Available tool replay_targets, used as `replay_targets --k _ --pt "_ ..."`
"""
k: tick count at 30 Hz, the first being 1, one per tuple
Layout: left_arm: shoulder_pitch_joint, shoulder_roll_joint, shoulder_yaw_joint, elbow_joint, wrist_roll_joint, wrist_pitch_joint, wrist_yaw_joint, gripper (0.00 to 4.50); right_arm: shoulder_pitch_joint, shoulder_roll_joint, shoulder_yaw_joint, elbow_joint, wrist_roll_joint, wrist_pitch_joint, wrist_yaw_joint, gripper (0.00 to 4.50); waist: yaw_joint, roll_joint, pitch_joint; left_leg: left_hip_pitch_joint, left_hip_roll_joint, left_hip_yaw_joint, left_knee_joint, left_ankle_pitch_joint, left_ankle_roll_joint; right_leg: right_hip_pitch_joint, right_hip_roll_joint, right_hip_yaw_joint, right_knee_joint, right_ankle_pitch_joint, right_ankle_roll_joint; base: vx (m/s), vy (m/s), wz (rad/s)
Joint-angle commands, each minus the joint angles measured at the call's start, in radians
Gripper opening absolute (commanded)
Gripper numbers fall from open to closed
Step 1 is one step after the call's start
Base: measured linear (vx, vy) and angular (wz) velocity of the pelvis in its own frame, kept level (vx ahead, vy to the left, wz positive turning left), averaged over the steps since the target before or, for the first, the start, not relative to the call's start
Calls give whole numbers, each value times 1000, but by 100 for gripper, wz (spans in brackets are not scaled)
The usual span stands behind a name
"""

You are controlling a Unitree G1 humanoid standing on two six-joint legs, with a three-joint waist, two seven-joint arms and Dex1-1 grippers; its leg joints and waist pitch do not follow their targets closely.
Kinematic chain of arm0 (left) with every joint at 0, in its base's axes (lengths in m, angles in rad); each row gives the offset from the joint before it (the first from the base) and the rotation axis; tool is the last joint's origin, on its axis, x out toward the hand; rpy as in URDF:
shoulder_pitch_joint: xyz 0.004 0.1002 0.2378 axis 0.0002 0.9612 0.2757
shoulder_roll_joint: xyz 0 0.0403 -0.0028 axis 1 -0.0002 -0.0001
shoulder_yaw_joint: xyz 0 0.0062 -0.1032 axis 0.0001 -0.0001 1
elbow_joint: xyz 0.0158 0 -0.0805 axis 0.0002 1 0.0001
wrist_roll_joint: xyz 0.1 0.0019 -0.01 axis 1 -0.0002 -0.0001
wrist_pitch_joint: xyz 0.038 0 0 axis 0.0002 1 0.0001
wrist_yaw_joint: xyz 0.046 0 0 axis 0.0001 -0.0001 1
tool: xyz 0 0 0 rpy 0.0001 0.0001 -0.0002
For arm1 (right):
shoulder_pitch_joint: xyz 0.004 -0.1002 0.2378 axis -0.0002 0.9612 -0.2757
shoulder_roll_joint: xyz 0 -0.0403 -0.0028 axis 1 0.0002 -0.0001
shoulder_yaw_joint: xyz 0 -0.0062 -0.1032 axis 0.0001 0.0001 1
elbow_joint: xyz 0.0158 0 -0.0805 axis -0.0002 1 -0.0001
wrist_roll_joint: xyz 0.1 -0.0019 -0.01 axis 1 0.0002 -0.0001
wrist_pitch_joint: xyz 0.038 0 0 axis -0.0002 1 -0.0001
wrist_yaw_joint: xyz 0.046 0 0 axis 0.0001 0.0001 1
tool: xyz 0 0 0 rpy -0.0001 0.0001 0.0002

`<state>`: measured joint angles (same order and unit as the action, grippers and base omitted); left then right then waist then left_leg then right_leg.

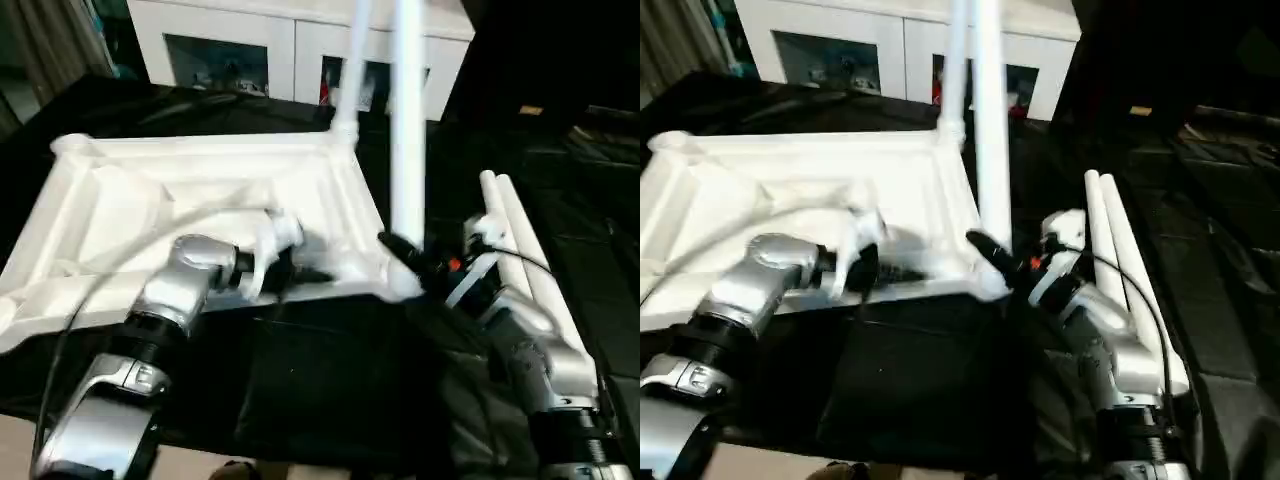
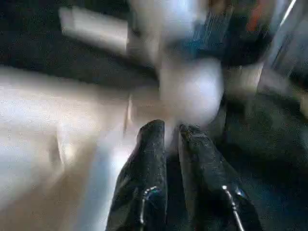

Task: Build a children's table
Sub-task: Insert table leg to table base

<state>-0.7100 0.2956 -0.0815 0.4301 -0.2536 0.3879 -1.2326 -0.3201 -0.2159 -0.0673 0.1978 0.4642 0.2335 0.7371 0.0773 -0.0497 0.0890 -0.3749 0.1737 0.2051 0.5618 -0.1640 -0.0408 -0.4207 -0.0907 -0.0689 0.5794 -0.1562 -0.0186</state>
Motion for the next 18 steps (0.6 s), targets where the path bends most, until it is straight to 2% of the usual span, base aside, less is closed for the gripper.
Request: replay_targets --k 1,2,4,6,7,8,10,11,12,14,16,18 --pt "-3 -12 51 -59 -98 94 -27 102 -22 -11 -2 -47 9 6 3 185 10 0 -94 14 55 -18 -47 -79 97 66 -71 50 -22 44 -310 0 0 0" --pt "-12 -24 68 -60 -120 111 -19 102 -29 -13 -2 -48 5 3 0 185 12 -7 -92 12 52 -16 -44 -72 109 67 -68 49 -23 49 -311 0 0 0" --pt "-46 -61 107 -35 -140 124 46 107 -39 -16 -3 -57 3 9 -3 185 17 -12 -92 13 51 -15 -40 -87 110 68 -68 50 -26 8 -304 0 0 0" --pt "-79 -93 137 -9 -155 137 109 140 -46 -20 0 -65 2 18 -4 185 23 -6 -88 16 53 -18 -40 -130 92 64 -66 48 -34 -89 -275 0 0 0" --pt "-89 -104 146 -3 -161 143 128 143 -48 -21 2 -67 0 19 -5 185 23 -8 -88 17 55 -19 -41 -143 85 64 -66 48 -35 -112 -268 0 0 0" --pt "-110 -130 161 12 -172 149 166 143 -52 -20 6 -76 -2 22 -10 185 23 -9 -84 20 56 -21 -43 -173 71 61 -66 47 -43 -177 -248 0 0 0" --pt "-139 -180 184 24 -200 170 239 158 -59 -9 12 -101 4 30 -19 185 25 -8 -80 25 58 -22 -45 -216 46 57 -67 47 -52 -259 -231 0 0 0" --pt "-141 -184 186 25 -203 173 246 174 -59 -8 12 -104 5 31 -19 185 26 -8 -80 25 59 -25 -46 -232 35 57 -69 46 -54 -287 -219 0 0 0" --pt "-140 -192 182 24 -203 184 258 184 -60 -1 16 -113 6 32 -22 185 24 -4 -80 20 58 -28 -49 -240 29 59 -68 46 -56 -308 -202 0 0 0" --pt "-138 -200 178 22 -199 193 271 186 -60 4 23 -121 4 31 -25 185 22 -4 -83 20 58 -30 -50 -242 21 60 -67 46 -56 -308 -185 0 0 0" --pt "-141 -209 176 27 -193 197 292 201 -60 10 30 -132 1 36 -33 185 22 -2 -84 19 57 -30 -49 -236 20 59 -67 47 -55 -292 -183 0 0 0" --pt "-155 -218 204 22 -237 229 285 227 -61 6 43 -145 -6 48 -31 185 22 0 -86 17 55 -29 -46 -231 21 60 -66 46 -53 -277 -189 0 0 0"
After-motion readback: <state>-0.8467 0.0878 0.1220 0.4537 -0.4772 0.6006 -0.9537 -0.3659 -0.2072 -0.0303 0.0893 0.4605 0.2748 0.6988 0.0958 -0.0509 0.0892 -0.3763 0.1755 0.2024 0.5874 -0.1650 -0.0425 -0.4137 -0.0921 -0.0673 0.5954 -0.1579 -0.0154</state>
